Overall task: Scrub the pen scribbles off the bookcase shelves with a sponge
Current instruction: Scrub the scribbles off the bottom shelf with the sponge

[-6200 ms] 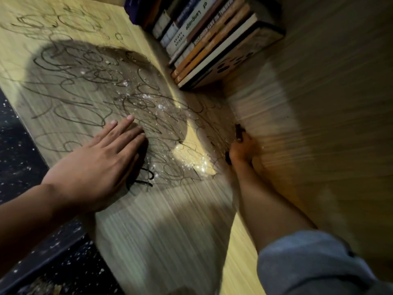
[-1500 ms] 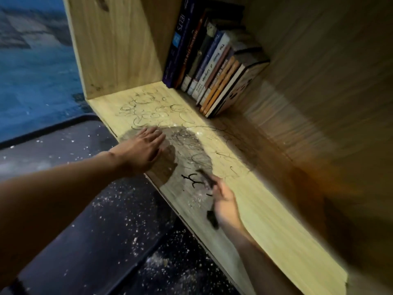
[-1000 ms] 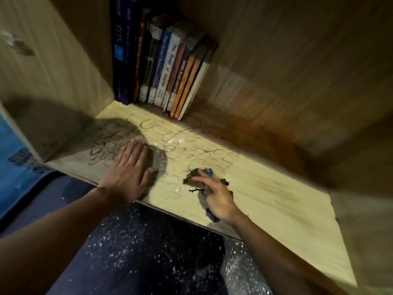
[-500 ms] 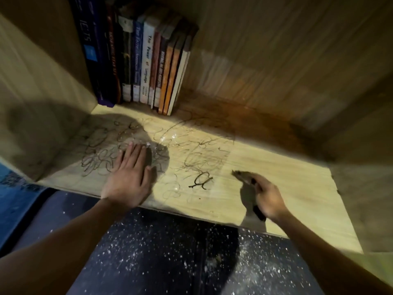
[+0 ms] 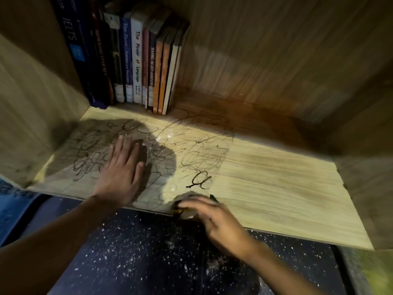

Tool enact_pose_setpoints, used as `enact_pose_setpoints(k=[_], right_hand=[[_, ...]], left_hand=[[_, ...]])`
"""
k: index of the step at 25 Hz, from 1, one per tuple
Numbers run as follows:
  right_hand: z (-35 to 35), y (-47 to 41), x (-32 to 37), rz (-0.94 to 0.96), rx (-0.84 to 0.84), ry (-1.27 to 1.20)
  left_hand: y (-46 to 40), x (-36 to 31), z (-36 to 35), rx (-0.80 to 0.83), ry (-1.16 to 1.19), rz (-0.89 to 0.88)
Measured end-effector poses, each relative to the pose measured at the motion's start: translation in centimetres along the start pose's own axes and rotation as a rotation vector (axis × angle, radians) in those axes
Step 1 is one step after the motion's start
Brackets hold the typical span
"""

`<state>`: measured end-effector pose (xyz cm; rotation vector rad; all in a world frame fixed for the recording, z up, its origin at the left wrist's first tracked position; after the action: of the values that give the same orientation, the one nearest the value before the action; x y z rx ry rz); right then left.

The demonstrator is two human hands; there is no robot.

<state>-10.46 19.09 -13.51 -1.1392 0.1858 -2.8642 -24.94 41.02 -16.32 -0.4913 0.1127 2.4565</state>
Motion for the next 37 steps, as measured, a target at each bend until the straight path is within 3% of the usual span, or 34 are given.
enact_pose_setpoints(k=[3,5,9,11,12,16,19,24,26,29,30,31,33,35,37], right_hand=[[4.1,0.6,-3.1,-0.3,-0.268,0.222],[2.0,0.2,-2.7,-0.38,-0.224,0.453],[-3.0,-0.8,2.3,-0.036,0.128,0.37],[0.0,-0.8,1.4,0.204,0.19,0.497],[1.8,-0.4,-0.4,0.212,0.162,0.573],[7.0,1.1,-8.1,-0.347,-0.111,0.628],[5.2,-2.1,-8.4,-0.497,-0.262,0.543],[0.9,-0.5,-5.8,0.067,0.038,0.598],[3.7,1.7,-7.7,-0.054,0.024,0.529],[6.3,-0.2,-9.6,-0.413,-0.249,0.457],[5.0,-1.9,-8.5,-0.433,-0.28,0.457],[3.0,-3.4,-6.6,-0.366,-0.247,0.455],[-0.7,-3.8,-2.1,-0.119,-0.005,0.383],[0.6,-1.9,-1.2,-0.013,0.173,0.339],[3.6,-1.3,-5.2,-0.024,0.147,0.409]], left_hand=[[0.3,0.1,0.5,-0.024,0.064,0.038],[0.3,0.1,0.4,-0.012,0.079,0.022],[0.2,0.4,0.2,-0.005,0.087,0.018],[0.3,0.3,0.1,0.007,0.095,0.016],[0.2,0.3,0.1,0.017,0.096,0.017],[0.2,0.2,0.1,0.016,0.102,0.036],[0.2,0.4,0.1,0.0,0.115,0.055],[0.1,0.8,-0.3,-0.004,0.106,0.068],[0.0,0.7,-0.2,0.01,0.105,0.07],[-0.2,0.7,-0.5,0.062,0.073,0.068],[-0.2,0.8,-0.7,0.078,0.063,0.065],[-0.2,0.8,-0.8,0.089,0.058,0.056],[0.0,0.5,-0.4,0.089,0.039,0.025],[0.2,0.1,0.0,0.093,0.028,-0.028],[0.2,0.2,0.0,0.091,0.04,-0.027]])
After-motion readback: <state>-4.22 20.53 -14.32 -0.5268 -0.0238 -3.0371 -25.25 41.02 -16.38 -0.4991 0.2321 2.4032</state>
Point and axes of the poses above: each hand's wrist, its own y-axis away from the middle knuckle, its own z-axis out of the back of the hand, x = y × z, the point moved 3 cm from there along -y, towards the middle knuckle, and after that the axes turned 12 degrees about z, right-handed, at the moved point
